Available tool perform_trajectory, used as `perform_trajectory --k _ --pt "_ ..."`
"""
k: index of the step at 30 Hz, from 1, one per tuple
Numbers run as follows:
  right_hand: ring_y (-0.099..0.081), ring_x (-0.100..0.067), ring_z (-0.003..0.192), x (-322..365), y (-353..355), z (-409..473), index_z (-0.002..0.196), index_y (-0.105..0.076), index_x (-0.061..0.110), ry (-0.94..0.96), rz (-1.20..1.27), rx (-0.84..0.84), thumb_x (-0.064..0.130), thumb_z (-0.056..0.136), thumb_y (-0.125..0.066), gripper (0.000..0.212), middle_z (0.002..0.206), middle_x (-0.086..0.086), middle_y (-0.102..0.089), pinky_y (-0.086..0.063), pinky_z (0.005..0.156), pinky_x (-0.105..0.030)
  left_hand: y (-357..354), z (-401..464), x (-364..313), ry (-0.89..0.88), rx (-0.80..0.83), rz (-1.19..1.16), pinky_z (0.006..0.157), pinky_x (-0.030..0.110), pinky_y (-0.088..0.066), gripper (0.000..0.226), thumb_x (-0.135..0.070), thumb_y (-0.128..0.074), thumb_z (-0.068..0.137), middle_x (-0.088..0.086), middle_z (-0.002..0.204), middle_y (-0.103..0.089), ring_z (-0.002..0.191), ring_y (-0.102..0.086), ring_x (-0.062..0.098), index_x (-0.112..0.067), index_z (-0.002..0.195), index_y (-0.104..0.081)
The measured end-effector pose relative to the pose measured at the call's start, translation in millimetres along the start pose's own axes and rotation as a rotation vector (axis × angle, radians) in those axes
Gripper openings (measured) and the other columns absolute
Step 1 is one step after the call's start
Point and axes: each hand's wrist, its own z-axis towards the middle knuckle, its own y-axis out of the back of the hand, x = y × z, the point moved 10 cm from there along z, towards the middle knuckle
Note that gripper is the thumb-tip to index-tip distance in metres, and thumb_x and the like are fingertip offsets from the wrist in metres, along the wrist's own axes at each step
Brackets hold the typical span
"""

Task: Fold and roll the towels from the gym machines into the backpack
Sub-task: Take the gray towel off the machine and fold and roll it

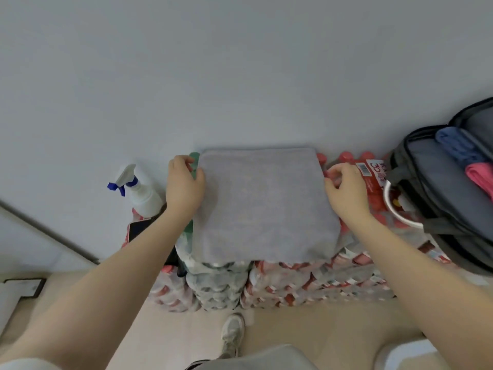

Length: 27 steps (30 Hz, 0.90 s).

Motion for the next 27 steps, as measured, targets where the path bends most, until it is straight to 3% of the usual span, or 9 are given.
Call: perform_trajectory --k 6,8,10,12,14,17,20,24,27 --pt "-0.052 -0.018 0.081 -29.6 13.1 -92.4 0.099 -0.054 0.008 -0.063 0.039 0.068 0.008 0.089 -0.05 0.011 0.097 -0.006 -0.057 -0.038 0.071 -0.027 16.9 -80.3 32.6 0.103 -0.029 -0.122 0.069 0.031 -0.037 0.013 -0.021 -0.047 0.092 0.001 0.083 -0.049 0.077 -0.047 0.019 -0.009 0.098 -0.049" --pt "-0.053 -0.019 0.084 -41.1 8.1 -117.5 0.1 -0.054 0.008 -0.107 0.051 0.107 0.008 0.089 -0.049 0.011 0.101 -0.006 -0.057 -0.039 0.072 -0.028 14.6 -106.4 50.8 0.18 -0.004 -0.139 0.068 0.03 -0.036 0.012 -0.022 -0.045 0.093 0.003 0.084 -0.052 0.077 -0.049 0.02 -0.01 0.094 -0.049" --pt "-0.053 -0.019 0.088 -49.2 4.8 -134.2 0.1 -0.054 0.008 -0.151 0.071 0.123 0.008 0.09 -0.048 0.012 0.104 -0.006 -0.056 -0.038 0.073 -0.028 10.0 -127.0 68.8 0.29 0.034 -0.153 0.067 0.033 -0.039 0.017 -0.023 -0.042 0.094 0.011 0.093 -0.057 0.08 -0.051 0.026 -0.008 0.099 -0.05" --pt "-0.052 -0.019 0.093 -55.3 1.5 -143.6 0.105 -0.054 0.007 -0.187 0.07 0.141 0.009 0.092 -0.047 0.016 0.111 -0.008 -0.056 -0.038 0.076 -0.027 4.4 -140.8 85.2 0.4 0.08 -0.157 0.077 0.04 -0.044 0.028 -0.024 -0.039 0.096 0.017 0.108 -0.059 0.093 -0.055 0.035 -0.004 0.111 -0.051" --pt "-0.053 -0.021 0.105 -60.2 -6.7 -146.7 0.112 -0.053 0.008 -0.206 0.067 0.2 0.01 0.093 -0.046 0.02 0.12 -0.007 -0.056 -0.04 0.082 -0.028 -6.1 -149.7 95.3 0.484 0.161 -0.184 0.085 0.039 -0.042 0.035 -0.024 -0.037 0.097 0.011 0.116 -0.055 0.105 -0.053 0.031 -0.005 0.123 -0.049" --pt "-0.051 -0.022 0.116 -63.6 -24.5 -148.7 0.122 -0.049 0.01 -0.22 0.063 0.336 0.009 0.093 -0.048 0.029 0.127 -0.006 -0.054 -0.039 0.089 -0.029 -26.9 -156.6 100.6 0.564 0.273 -0.34 0.089 0.037 -0.041 0.037 -0.028 -0.039 0.097 0.004 0.111 -0.053 0.103 -0.05 0.022 -0.007 0.125 -0.048" --pt "-0.053 -0.02 0.105 -62.1 -32.4 -149.8 0.12 -0.048 0.011 -0.228 0.08 0.385 0.006 0.09 -0.052 0.031 0.118 -0.004 -0.056 -0.041 0.083 -0.029 -40.5 -161.1 95.5 0.583 0.343 -0.449 0.088 0.034 -0.042 0.03 -0.032 -0.043 0.096 0.005 0.109 -0.054 0.102 -0.052 0.021 -0.012 0.117 -0.05" --pt "-0.055 -0.021 0.088 -57.2 -30.5 -147.5 0.1 -0.054 0.011 -0.193 0.008 0.362 0.011 0.086 -0.059 0.014 0.095 -0.004 -0.057 -0.045 0.074 -0.033 -41.4 -165.4 99.7 0.68 0.308 -0.695 0.09 0.034 -0.045 0.016 -0.026 -0.053 0.093 0.002 0.103 -0.058 0.095 -0.057 0.021 -0.014 0.103 -0.051" --pt "-0.053 -0.02 0.081 -50.2 -24.0 -146.3 0.089 -0.056 0.01 -0.123 -0.058 0.32 0.014 0.085 -0.061 0.008 0.093 -0.004 -0.055 -0.041 0.069 -0.029 -38.2 -168.3 95.7 0.668 0.346 -0.778 0.08 0.03 -0.047 0.013 -0.023 -0.055 0.092 0.001 0.098 -0.06 0.086 -0.059 0.018 -0.014 0.1 -0.053"
